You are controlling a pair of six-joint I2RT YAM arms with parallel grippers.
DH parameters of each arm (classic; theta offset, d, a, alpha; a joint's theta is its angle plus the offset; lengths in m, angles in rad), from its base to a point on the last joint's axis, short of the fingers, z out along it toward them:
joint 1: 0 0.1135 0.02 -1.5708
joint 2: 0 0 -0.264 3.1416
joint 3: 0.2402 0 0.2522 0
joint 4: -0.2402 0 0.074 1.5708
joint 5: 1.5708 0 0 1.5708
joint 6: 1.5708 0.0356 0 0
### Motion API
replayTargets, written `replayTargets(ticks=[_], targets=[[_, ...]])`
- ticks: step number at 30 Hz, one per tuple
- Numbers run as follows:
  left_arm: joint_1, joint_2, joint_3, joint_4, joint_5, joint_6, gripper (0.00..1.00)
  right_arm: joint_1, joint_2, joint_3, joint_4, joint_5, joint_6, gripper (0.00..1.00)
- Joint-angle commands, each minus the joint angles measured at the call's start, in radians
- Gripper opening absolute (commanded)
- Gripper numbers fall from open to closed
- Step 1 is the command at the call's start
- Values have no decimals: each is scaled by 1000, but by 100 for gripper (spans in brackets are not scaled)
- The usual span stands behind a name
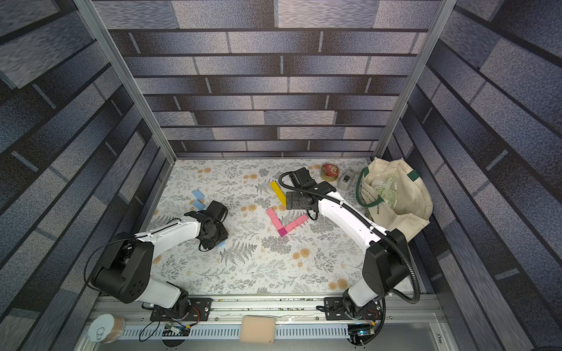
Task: Assemble the letter v with building blocks
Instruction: Assemble the building block at the center of the board.
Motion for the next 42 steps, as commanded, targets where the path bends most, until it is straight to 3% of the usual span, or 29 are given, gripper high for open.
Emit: replayTargets(ticks=[1, 6, 42], targets=[[-8, 54, -37, 10, 48, -15, 39, -5, -2, -18, 12, -2, 12, 100], [6, 62, -11, 6, 43, -2, 32, -5, -3, -20, 13, -1, 10, 100], [73, 86, 26, -49, 7, 53, 35, -5, 6, -10, 10, -2, 7, 100]])
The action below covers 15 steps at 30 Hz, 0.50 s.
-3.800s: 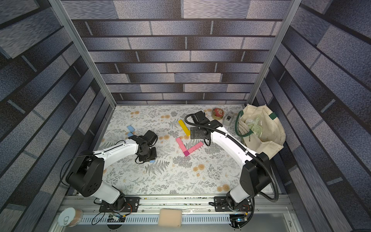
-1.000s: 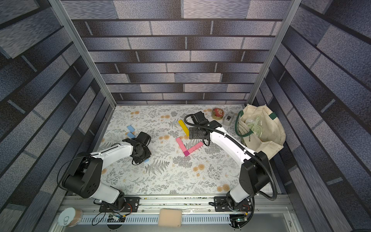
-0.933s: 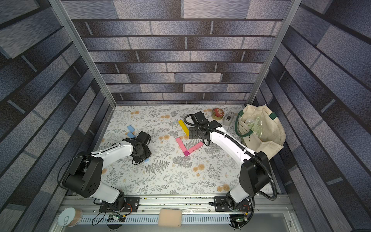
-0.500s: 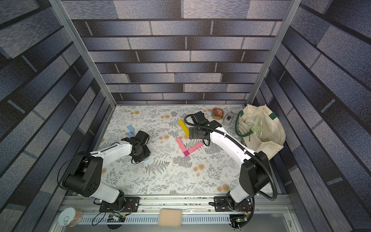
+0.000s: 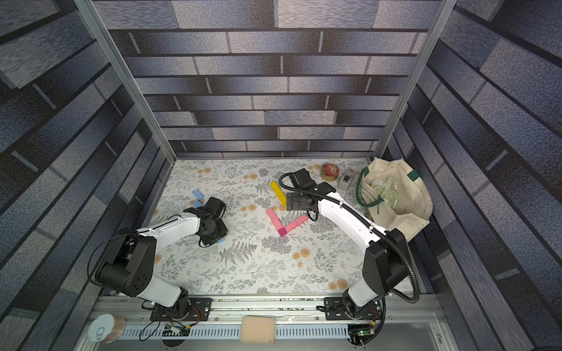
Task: Assemble the letter v with building blocks
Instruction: Assemble the building block at the center of the board.
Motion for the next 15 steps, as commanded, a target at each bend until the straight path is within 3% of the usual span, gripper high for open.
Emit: replayTargets(ticks=[1, 15], targets=[[11, 45, -20, -58, -24, 23, 36, -5, 5, 2, 10, -3, 5, 100], [17, 52, -23, -40, -14, 17, 37, -5, 5, -10, 17, -12, 10, 100]])
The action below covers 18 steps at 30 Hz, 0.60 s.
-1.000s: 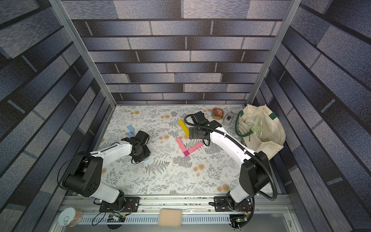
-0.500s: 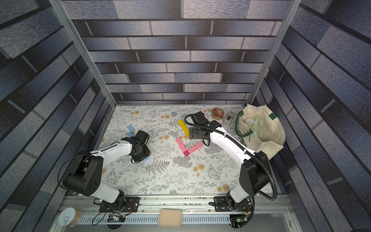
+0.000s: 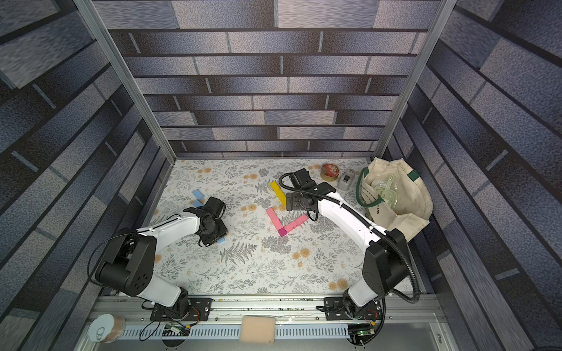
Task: Assemble the letter v with building blocks
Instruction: Assemble the building block at the center of the board.
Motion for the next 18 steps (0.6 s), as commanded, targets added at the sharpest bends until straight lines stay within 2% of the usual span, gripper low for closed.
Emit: replayTargets(ticks=[1, 11, 18], targets=[[11, 51, -23, -39, -14, 12, 37, -5, 6, -9, 14, -7, 11, 100], [11, 52, -18, -48, -20, 14, 41, -5, 8, -11, 18, -9, 11, 100], [9, -4, -21, -90, -25, 10, 52, -5, 14, -12, 25, -24, 9, 100]])
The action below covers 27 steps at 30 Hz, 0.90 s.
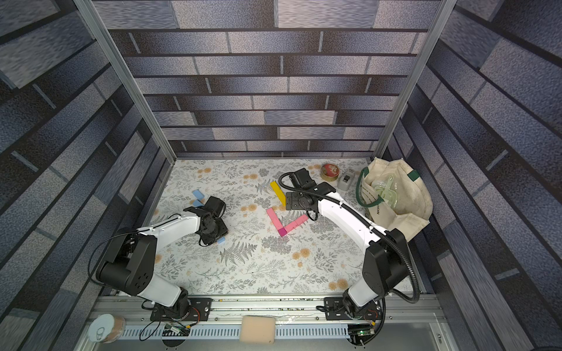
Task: Assemble the letter v with building blocks
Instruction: Assemble the building block at the center of the board.
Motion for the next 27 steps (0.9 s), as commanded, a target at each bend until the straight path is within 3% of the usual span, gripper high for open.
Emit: replayTargets(ticks=[1, 8, 13, 14, 19, 27], targets=[[8, -23, -25, -101, -30, 9, 53, -5, 13, -16, 19, -17, 9, 100], [18, -188, 45, -215, -28, 26, 66, -6, 8, -19, 37, -47, 1, 100], [162, -275, 208, -320, -17, 146, 85, -3, 11, 5, 44, -70, -22, 100], [208, -276, 240, -316, 13, 176, 92, -2, 13, 12, 44, -75, -27, 100], [359, -219, 359, -317, 165, 246, 99, 37, 29, 54, 43, -69, -68, 100], [614, -193, 231, -176, 519, 163, 100, 243, 135, 46, 110, 18, -144, 100]])
